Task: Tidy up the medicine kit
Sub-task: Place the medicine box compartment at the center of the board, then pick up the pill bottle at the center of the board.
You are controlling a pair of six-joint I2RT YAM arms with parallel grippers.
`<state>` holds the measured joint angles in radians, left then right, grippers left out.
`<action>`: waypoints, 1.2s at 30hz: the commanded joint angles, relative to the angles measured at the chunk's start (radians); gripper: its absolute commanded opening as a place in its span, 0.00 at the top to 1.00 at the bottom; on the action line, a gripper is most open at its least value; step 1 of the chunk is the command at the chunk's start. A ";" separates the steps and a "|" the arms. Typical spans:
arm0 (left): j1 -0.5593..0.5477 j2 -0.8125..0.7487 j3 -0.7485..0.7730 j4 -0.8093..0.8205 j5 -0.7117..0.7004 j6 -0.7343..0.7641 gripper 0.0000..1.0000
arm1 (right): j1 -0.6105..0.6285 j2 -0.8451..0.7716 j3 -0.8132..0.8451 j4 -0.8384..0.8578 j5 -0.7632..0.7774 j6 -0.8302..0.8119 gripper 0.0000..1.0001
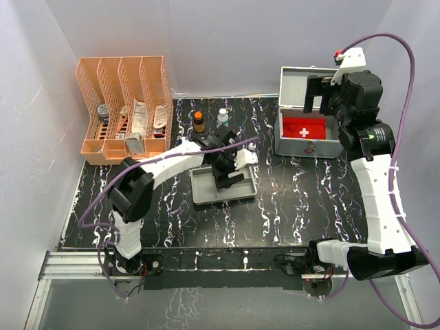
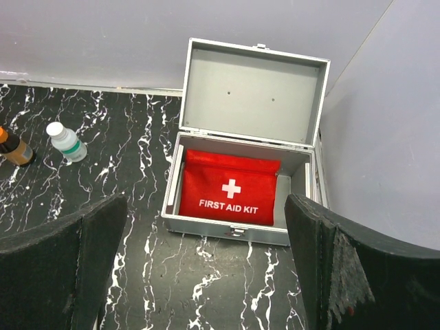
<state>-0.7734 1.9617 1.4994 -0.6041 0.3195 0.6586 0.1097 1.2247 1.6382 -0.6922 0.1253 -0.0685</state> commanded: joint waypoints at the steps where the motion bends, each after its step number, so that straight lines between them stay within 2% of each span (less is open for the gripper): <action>1: 0.017 -0.212 0.057 0.088 -0.103 -0.130 0.24 | 0.001 -0.024 -0.005 0.075 0.010 0.021 0.02; 4: 0.067 -0.250 0.058 0.258 -0.230 -0.274 0.22 | 0.000 -0.022 -0.016 0.089 0.004 0.038 0.02; 9: 0.221 -0.169 0.068 0.455 -0.347 -0.519 0.22 | 0.001 -0.010 -0.003 0.094 -0.015 0.066 0.02; 11: 0.260 -0.148 0.027 0.573 -0.372 -0.552 0.21 | 0.000 -0.006 0.007 0.087 -0.016 0.068 0.02; 15: 0.285 -0.133 -0.147 0.945 -0.393 -0.524 0.17 | 0.001 -0.005 0.024 0.052 -0.006 0.074 0.02; 17: 0.287 -0.086 -0.157 1.036 -0.421 -0.524 0.16 | 0.001 -0.012 0.027 0.040 -0.004 0.088 0.02; 28: 0.313 0.072 -0.115 1.224 -0.547 -0.619 0.15 | 0.001 -0.033 0.028 -0.020 0.008 0.157 0.02; 36: 0.352 0.147 -0.136 1.297 -0.552 -0.662 0.15 | 0.001 -0.014 0.052 -0.056 -0.008 0.180 0.02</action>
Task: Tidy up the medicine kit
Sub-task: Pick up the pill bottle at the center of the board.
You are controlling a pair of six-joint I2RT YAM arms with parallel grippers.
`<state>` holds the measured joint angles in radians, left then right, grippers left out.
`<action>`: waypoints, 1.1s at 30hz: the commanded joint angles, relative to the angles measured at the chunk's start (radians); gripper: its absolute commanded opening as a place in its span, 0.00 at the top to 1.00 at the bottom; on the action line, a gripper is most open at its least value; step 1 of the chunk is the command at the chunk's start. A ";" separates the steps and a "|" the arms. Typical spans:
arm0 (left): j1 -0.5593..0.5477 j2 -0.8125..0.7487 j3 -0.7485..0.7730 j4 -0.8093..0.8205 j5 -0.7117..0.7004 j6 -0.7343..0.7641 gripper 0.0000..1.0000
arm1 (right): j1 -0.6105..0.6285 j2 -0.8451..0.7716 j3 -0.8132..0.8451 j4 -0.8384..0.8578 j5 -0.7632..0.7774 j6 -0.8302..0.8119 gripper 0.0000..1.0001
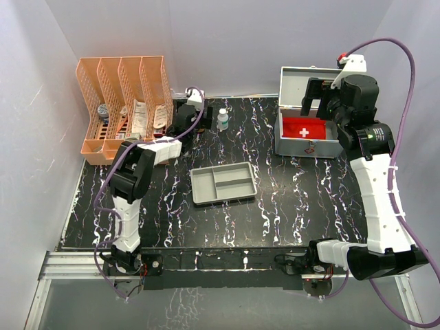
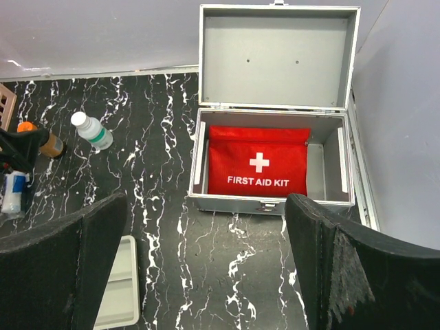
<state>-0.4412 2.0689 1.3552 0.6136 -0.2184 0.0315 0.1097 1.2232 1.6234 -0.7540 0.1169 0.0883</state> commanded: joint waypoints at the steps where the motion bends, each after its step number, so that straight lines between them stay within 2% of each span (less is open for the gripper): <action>1: 0.023 0.050 0.005 0.090 -0.007 -0.037 0.15 | 0.001 -0.006 0.077 -0.003 0.001 0.022 0.02; 15: 0.055 0.208 0.065 0.139 0.077 -0.073 0.14 | 0.000 0.019 0.107 -0.031 -0.018 0.058 0.02; 18: 0.060 0.244 0.093 0.148 0.089 -0.077 0.18 | 0.001 0.013 0.114 -0.045 -0.009 0.070 0.02; 20: 0.063 0.262 0.106 0.159 0.098 -0.080 0.30 | 0.001 0.007 0.116 -0.054 -0.005 0.077 0.02; 24: 0.068 0.276 0.112 0.179 0.104 -0.090 0.78 | 0.002 -0.003 0.109 -0.061 -0.003 0.092 0.02; 26: 0.068 0.268 0.104 0.177 0.110 -0.094 0.97 | 0.002 -0.006 0.100 -0.056 -0.007 0.097 0.02; 27: 0.068 0.260 0.094 0.175 0.115 -0.096 1.00 | 0.002 -0.007 0.095 -0.051 -0.011 0.098 0.02; 31: 0.068 0.178 0.033 0.139 0.186 -0.077 1.00 | 0.002 -0.011 0.064 -0.025 -0.033 0.103 0.02; 33: 0.068 0.124 0.027 0.029 0.262 -0.056 1.00 | 0.002 -0.019 0.043 -0.006 -0.044 0.108 0.02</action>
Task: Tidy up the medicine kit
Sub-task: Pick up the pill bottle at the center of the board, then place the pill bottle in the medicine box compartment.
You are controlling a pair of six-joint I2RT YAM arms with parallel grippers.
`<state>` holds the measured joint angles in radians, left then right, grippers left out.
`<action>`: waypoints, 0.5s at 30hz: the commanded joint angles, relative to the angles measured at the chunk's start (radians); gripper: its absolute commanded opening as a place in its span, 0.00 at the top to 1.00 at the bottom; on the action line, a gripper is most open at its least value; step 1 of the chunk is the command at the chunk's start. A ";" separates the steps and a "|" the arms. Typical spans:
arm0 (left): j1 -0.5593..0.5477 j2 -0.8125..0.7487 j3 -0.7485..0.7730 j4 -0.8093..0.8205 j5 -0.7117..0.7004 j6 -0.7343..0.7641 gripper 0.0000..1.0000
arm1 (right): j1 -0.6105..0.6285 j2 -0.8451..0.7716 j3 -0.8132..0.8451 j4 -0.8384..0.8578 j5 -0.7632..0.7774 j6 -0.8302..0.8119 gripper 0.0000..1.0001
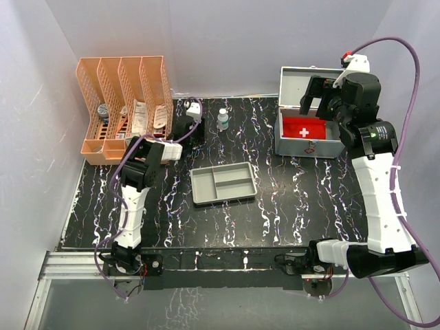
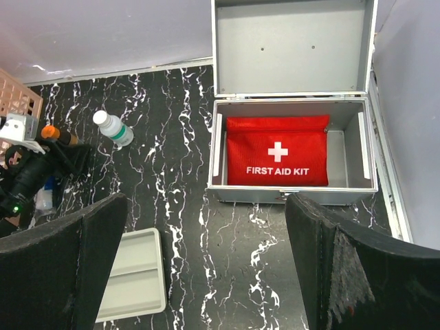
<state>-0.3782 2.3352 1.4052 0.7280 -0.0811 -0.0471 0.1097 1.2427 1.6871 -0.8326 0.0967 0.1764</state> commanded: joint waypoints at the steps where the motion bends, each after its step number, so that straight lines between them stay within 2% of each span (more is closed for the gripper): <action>1: 0.006 -0.177 -0.024 -0.143 0.174 0.030 1.00 | 0.002 -0.042 -0.031 0.081 -0.027 0.022 0.02; 4: 0.010 -0.288 -0.043 -0.291 0.352 0.081 1.00 | 0.002 -0.058 -0.060 0.110 -0.029 0.026 0.02; 7: 0.011 -0.383 -0.005 -0.538 0.537 0.184 1.00 | 0.002 -0.069 -0.076 0.130 -0.030 0.022 0.02; 11: 0.011 -0.446 0.176 -0.968 0.767 0.364 1.00 | 0.002 -0.078 -0.088 0.150 -0.031 0.016 0.02; 15: 0.002 -0.426 0.391 -1.445 0.844 0.615 1.00 | 0.002 -0.083 -0.091 0.185 -0.046 0.005 0.02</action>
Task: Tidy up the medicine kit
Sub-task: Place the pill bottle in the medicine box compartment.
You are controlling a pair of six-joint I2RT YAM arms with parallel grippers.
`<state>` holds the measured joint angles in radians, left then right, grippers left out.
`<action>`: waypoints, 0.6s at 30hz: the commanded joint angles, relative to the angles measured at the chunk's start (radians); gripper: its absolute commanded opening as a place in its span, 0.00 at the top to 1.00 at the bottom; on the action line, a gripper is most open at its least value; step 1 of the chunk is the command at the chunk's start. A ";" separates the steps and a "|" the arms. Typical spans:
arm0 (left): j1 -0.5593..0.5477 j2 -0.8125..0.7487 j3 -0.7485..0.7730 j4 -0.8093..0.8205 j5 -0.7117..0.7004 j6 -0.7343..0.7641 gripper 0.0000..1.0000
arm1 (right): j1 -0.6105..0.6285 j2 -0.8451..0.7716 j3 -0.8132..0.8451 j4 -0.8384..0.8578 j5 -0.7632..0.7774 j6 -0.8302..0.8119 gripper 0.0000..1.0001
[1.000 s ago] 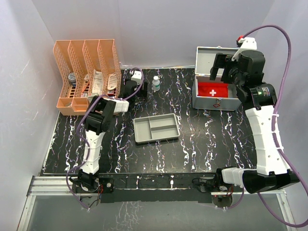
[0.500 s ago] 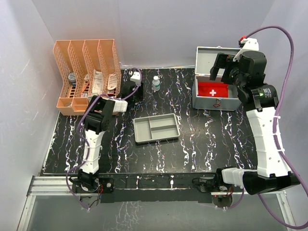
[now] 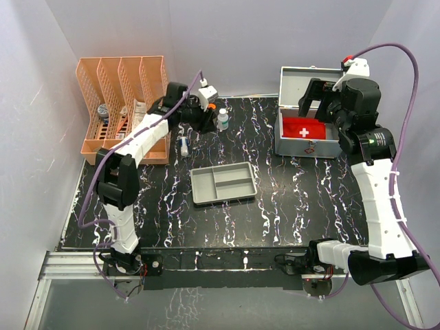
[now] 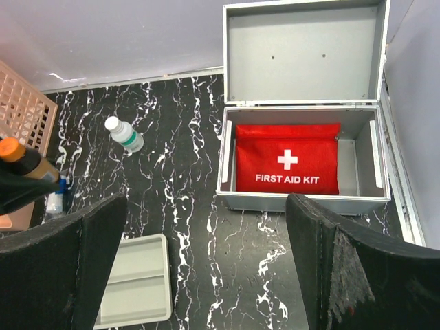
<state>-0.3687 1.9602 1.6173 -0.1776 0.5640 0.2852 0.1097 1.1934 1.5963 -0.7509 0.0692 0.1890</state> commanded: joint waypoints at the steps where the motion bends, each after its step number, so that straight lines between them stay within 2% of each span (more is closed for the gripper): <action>1: -0.017 -0.032 0.242 -0.654 0.190 0.318 1.00 | 0.002 -0.032 0.004 0.107 -0.023 -0.010 0.02; 5: -0.078 0.072 0.473 -1.037 0.109 0.527 1.00 | 0.001 -0.026 0.033 0.107 -0.022 -0.030 0.02; 7: -0.128 0.099 0.532 -1.132 0.032 0.577 1.00 | 0.001 -0.034 0.039 0.108 -0.010 -0.036 0.02; 12: -0.251 0.128 0.538 -1.148 -0.162 0.569 1.00 | 0.001 -0.068 0.042 0.105 0.018 -0.045 0.02; 18: -0.344 0.181 0.504 -1.152 -0.268 0.526 1.00 | 0.001 -0.076 0.079 0.064 0.040 -0.030 0.02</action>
<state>-0.6853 2.1422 2.1254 -1.2575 0.3965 0.8162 0.1097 1.1439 1.6058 -0.7074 0.0792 0.1593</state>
